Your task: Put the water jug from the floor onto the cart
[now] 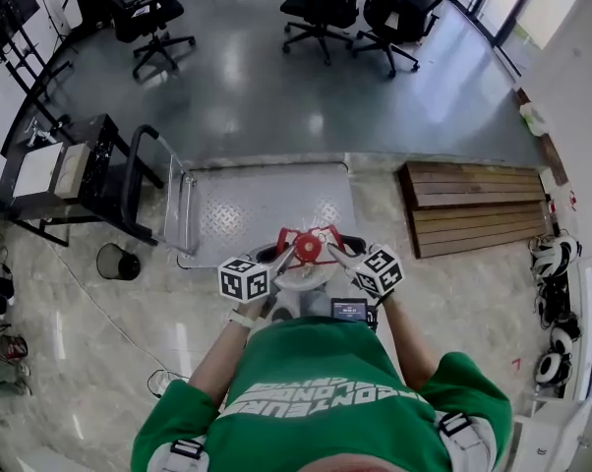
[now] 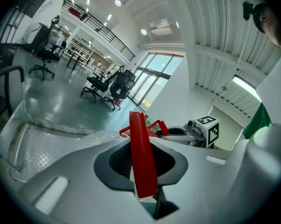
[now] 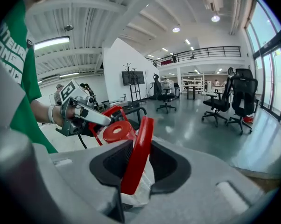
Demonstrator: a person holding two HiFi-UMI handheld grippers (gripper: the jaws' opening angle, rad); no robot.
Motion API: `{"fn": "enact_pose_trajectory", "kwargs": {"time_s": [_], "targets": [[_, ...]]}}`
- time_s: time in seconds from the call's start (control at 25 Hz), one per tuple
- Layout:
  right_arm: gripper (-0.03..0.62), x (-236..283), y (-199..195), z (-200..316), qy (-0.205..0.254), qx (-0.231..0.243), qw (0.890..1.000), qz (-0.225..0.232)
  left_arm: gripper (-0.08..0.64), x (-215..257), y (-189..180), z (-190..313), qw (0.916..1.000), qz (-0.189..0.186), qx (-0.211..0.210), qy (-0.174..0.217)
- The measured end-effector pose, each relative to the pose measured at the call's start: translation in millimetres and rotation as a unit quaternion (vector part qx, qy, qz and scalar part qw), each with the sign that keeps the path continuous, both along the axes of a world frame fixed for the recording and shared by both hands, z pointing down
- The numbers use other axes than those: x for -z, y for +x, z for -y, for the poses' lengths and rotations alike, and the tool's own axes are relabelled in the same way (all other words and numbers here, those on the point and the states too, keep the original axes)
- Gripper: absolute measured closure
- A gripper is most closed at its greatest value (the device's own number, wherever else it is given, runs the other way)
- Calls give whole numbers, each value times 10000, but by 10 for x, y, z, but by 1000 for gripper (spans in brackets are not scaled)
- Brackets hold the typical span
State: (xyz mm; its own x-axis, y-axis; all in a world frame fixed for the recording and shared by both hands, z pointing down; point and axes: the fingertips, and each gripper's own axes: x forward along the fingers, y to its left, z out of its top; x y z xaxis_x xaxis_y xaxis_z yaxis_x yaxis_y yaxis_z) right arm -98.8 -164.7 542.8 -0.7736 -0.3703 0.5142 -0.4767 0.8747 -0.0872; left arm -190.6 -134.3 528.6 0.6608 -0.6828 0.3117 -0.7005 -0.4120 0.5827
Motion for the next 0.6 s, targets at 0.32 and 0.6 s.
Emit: {"fn": "enact_pose_trajectory", "kwargs": {"time_s": [0.32,0.6], "targets": [[491,-46,-436,291,1,535,9986,-25,488,-61,-379,212,9990,-5,437,-66],[489,-55,-647,751,8,759,9971,-8,488,-37,-578,631,9978,22,663,-28]]}}
